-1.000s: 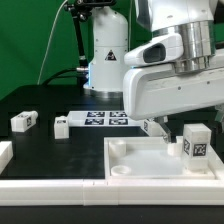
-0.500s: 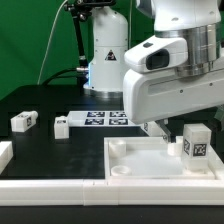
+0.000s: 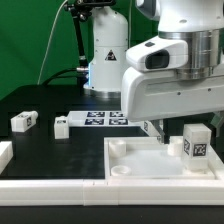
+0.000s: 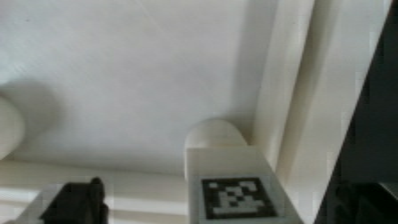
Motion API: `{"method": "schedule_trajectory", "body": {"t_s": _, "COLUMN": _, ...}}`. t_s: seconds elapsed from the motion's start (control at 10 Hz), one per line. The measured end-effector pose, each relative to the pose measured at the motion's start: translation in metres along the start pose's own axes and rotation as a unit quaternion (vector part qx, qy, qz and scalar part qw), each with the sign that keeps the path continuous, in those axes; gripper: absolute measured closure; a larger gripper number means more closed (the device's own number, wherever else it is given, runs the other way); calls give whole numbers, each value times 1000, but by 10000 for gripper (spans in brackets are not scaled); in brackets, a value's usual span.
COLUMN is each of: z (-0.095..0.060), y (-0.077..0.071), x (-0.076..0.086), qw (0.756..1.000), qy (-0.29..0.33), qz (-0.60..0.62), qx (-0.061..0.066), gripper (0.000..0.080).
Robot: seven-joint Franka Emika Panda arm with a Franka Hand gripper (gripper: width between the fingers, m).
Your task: Assemble one leg
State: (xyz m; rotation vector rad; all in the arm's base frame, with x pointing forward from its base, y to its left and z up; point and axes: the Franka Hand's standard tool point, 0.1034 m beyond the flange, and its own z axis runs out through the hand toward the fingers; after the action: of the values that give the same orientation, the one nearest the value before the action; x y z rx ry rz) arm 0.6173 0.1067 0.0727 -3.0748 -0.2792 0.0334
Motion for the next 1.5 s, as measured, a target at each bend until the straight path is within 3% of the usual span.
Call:
{"method": "schedule_trajectory", "body": {"t_s": 0.3, "z": -6, "y": -11, "x": 7, "qw": 1000, "qy": 2, "qz": 11, "qx": 1, "gripper": 150}}
{"method": "schedule_trajectory", "body": {"t_s": 0.8, "z": -4, "y": -10, "x": 7, "qw": 1000, "qy": 4, "qz": -8, "qx": 0, "gripper": 181}}
{"method": "schedule_trajectory", "body": {"t_s": 0.9, "z": -4, "y": -9, "x": 7, "qw": 1000, "qy": 4, "qz": -8, "qx": 0, "gripper": 365}}
{"method": "schedule_trajectory", "body": {"t_s": 1.0, "z": -4, "y": -9, "x": 7, "qw": 1000, "qy": 5, "qz": -8, "qx": 0, "gripper": 365}}
{"method": "schedule_trajectory", "body": {"t_s": 1.1, "z": -4, "y": -9, "x": 6, "qw": 1000, "qy": 4, "qz": -8, "qx": 0, "gripper": 509}}
{"method": "schedule_trajectory", "body": {"t_s": 1.5, "z": -4, "y": -10, "x": 6, "qw": 999, "qy": 4, "qz": 33, "qx": 1, "gripper": 509}}
